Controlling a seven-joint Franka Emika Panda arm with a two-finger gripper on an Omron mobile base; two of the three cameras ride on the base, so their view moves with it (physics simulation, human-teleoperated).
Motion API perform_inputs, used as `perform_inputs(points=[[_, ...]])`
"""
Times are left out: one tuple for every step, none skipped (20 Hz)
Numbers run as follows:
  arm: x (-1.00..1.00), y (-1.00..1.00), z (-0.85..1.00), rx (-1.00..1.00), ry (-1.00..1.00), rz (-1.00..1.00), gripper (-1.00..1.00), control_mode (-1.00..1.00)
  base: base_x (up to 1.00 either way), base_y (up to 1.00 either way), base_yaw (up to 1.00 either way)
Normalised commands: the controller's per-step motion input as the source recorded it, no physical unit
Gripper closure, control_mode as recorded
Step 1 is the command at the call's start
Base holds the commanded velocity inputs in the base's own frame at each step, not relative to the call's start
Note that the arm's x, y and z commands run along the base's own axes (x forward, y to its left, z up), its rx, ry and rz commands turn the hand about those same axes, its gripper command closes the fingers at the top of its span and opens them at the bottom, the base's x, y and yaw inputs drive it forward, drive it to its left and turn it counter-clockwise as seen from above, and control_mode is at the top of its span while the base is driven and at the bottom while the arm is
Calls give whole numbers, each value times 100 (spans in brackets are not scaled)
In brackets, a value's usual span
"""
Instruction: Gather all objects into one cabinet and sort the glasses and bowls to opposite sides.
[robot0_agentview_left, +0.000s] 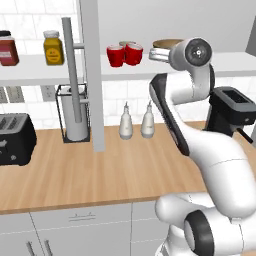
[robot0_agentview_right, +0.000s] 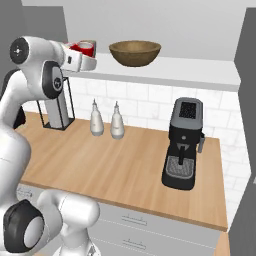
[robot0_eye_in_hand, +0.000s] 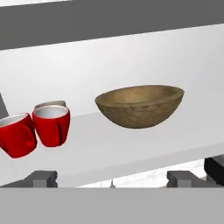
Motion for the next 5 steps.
perform_inputs(points=[[-29,-64,0,0,0,-9,-100,-100,0,0,0],[-24,-64,0,0,0,-8,-100,-100,0,0,0],[-19,-63,0,0,0,-7,-100,-100,0,0,0],[-18,-64,0,0,0,-6,-100,-100,0,0,0],[-23,-59,0,0,0,-5,-100,-100,0,0,0]])
